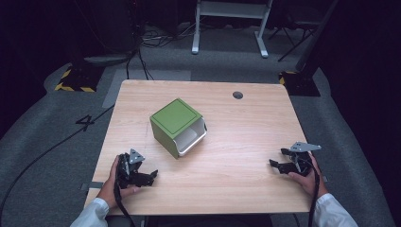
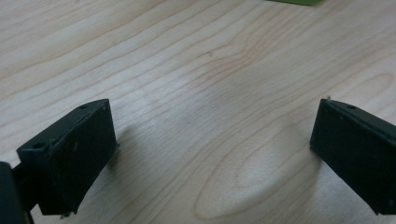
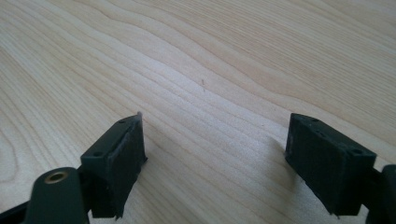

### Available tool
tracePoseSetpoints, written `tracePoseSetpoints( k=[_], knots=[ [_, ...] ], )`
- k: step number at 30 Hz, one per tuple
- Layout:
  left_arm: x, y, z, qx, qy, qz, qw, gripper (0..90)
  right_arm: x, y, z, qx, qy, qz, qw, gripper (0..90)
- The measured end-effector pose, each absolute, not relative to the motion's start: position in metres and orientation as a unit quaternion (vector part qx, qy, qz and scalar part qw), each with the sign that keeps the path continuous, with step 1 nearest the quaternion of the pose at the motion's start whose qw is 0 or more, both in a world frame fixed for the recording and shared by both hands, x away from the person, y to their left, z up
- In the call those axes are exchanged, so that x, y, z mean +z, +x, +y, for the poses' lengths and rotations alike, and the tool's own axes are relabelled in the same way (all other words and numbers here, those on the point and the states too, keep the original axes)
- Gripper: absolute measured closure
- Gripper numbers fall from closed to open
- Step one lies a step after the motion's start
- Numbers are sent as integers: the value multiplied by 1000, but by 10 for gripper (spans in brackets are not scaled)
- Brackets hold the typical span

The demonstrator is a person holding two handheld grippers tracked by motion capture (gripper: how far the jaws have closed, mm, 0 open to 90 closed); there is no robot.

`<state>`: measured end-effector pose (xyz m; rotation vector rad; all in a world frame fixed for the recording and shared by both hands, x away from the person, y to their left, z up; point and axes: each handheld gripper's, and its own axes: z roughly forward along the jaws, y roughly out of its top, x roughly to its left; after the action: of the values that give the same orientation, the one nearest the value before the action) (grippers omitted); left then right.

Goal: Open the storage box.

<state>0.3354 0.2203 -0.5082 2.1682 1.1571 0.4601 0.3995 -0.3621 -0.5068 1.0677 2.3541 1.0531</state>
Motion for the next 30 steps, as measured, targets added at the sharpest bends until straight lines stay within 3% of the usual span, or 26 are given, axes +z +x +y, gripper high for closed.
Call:
tracePoseSetpoints(
  k=[7, 10, 11, 12, 14, 15, 19, 30],
  knots=[
    [-504, 335, 224, 165, 850, 398, 304, 5, -507, 399, -362, 371, 375, 831, 174, 197],
    [-501, 331, 229, 157, 849, 384, 328, 221, -507, 399, -362, 371, 375, 831, 174, 197],
    [-500, 330, 229, 156, 849, 383, 329, 214, -507, 399, -362, 372, 375, 831, 174, 197],
    [-499, 330, 228, 160, 849, 382, 328, 151, -507, 399, -362, 372, 375, 831, 174, 197],
    [-498, 328, 227, 157, 849, 378, 335, 162, -507, 399, -362, 371, 375, 831, 174, 197],
    [-494, 325, 224, 158, 852, 358, 346, 209, -507, 399, -362, 372, 375, 831, 174, 197],
    [-485, 321, 216, 160, 851, 347, 360, 181, -507, 399, -362, 372, 373, 832, 174, 196],
    [-465, 311, 177, 169, 865, 290, 372, 221, -507, 399, -362, 373, 369, 834, 170, 195]
  ],
)
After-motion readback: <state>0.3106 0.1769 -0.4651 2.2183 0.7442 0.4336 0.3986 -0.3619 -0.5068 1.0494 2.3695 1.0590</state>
